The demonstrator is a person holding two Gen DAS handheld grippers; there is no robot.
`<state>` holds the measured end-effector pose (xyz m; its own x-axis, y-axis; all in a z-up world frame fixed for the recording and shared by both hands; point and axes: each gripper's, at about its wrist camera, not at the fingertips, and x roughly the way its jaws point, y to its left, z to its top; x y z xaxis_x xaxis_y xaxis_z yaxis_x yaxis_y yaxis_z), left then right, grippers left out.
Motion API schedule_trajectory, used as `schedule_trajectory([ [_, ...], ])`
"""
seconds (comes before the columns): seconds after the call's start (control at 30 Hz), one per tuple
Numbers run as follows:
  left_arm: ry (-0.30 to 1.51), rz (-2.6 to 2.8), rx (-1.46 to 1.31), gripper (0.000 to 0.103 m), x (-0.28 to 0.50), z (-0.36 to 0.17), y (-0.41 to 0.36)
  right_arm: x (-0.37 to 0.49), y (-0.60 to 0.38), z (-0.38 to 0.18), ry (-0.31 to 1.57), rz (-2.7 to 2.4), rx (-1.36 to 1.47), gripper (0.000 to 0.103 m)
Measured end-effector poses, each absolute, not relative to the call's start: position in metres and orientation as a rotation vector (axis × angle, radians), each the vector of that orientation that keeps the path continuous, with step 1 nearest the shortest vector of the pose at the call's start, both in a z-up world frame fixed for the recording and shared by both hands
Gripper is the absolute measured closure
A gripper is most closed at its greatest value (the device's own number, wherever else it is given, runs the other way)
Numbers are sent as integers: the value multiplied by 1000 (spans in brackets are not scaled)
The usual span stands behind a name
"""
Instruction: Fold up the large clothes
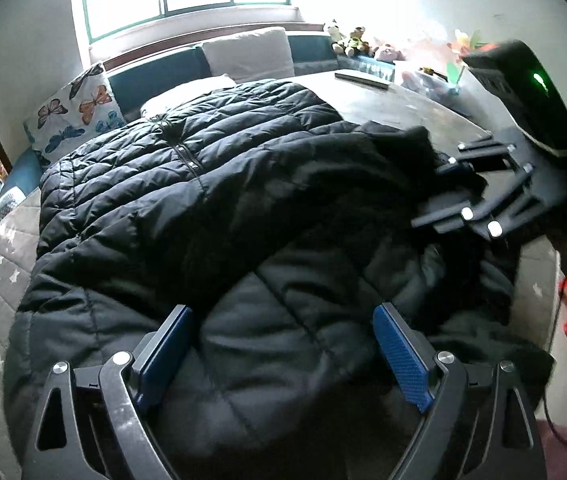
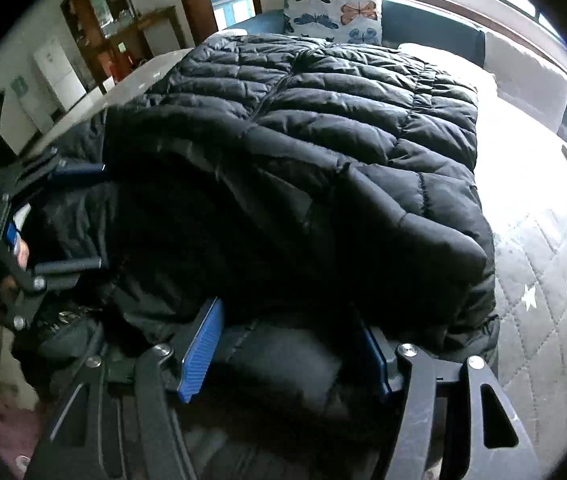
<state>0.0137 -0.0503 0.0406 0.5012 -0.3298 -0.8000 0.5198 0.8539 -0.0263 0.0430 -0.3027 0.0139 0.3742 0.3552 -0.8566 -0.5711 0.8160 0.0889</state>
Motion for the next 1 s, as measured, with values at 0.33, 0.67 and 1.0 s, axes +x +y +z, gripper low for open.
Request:
schedule_trajectory([
  [0.33, 924, -645, 238, 7, -69, 65, -41, -7, -311, 58, 916, 619, -350, 33],
  [0.67, 1059, -561, 198, 12, -129, 41, -13, -77, -308, 38, 900, 715, -614, 33],
  [1.0, 1212, -615, -45, 62, -120, 6, -4, -120, -280, -13, 845, 835, -816, 33],
])
